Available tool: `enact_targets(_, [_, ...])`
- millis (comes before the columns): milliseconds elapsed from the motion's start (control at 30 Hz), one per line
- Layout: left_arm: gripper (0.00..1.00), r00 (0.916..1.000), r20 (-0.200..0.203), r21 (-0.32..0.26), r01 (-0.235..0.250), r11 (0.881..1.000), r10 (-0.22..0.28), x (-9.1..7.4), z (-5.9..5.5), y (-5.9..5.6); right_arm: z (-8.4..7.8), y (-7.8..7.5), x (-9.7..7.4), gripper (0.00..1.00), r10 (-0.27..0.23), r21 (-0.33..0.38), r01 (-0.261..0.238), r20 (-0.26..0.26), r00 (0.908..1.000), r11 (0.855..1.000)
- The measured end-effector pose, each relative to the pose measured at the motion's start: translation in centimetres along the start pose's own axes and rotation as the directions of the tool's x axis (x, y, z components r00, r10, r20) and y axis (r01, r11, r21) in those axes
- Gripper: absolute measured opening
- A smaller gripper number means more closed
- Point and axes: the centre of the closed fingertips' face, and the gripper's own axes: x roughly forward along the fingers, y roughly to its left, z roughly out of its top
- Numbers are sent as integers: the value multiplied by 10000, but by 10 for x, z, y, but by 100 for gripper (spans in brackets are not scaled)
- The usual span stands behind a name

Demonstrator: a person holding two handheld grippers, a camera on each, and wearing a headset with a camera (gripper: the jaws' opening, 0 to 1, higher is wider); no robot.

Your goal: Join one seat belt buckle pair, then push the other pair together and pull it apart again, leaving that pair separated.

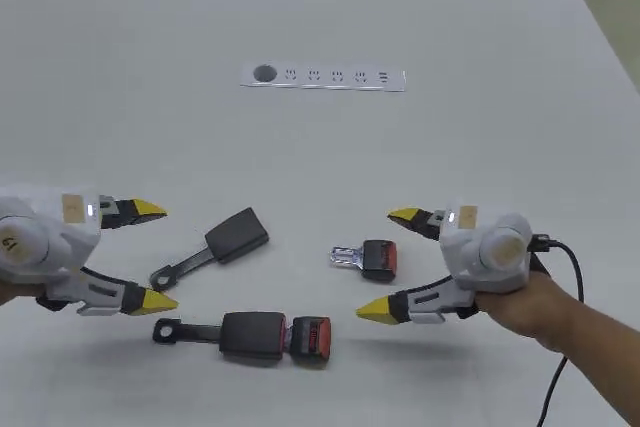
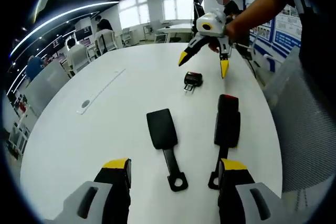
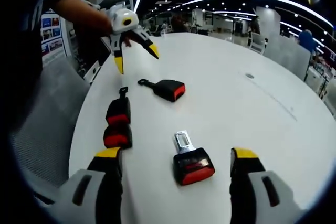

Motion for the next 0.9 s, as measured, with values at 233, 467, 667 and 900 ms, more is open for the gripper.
enact_targets(233, [64, 9994, 333, 622, 50, 9981, -70, 6, 18, 8, -11, -3, -1, 82, 268, 100, -265, -257, 9993, 9996])
enact_targets(467, [55, 9983, 576, 666, 60, 9978, -99, 14, 28, 19, -14, -8, 3, 81, 298, 185, -292, -298, 9991, 9994])
enact_targets(667, [54, 9981, 554, 916, 217, 9956, -268, 18, 49, 45, -14, -13, 7, 81, 359, 97, -356, -369, 9987, 9993])
enact_targets(900, [57, 9921, -738, 321, 1038, 9941, -1012, 57, 20, 22, -15, -17, 11, 81, 331, 341, -318, -373, 9988, 9989])
